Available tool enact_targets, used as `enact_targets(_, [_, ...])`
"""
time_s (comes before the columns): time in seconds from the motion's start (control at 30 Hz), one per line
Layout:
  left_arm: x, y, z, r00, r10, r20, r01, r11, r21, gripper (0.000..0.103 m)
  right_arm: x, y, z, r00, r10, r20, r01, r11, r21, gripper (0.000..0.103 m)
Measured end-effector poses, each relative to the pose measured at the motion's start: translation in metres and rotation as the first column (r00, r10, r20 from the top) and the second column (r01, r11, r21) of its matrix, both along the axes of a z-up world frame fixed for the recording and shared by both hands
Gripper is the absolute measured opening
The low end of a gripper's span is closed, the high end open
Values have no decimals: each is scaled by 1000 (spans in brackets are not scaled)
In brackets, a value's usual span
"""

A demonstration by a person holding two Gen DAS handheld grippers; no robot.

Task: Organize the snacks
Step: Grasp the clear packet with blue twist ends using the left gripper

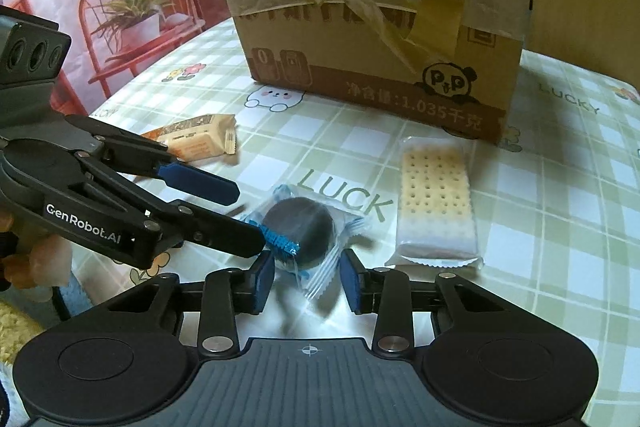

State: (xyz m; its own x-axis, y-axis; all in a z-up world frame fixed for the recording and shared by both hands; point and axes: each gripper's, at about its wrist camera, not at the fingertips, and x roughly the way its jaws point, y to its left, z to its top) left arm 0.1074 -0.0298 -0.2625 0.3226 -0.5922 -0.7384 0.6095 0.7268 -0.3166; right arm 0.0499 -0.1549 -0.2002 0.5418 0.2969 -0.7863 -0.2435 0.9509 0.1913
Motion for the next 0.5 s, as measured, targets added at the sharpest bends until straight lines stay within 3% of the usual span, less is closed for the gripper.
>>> enact_targets(0.33, [1,-5,-2,1000,-23,-13,23,1000,7,54,1,-1,-2,1000,7,9,-7,1000,-5,25])
enact_targets(0.4, [3,-5,-2,999,-28,-21,28,1000,-1,43,1,1,-2,1000,8,14,-8,1000,-7,23])
enact_targets(0.5, [4,-4,-3,999,-27,-18,27,1000,-3,36,2,1,-1,1000,6,20,-6,1000,-13,21])
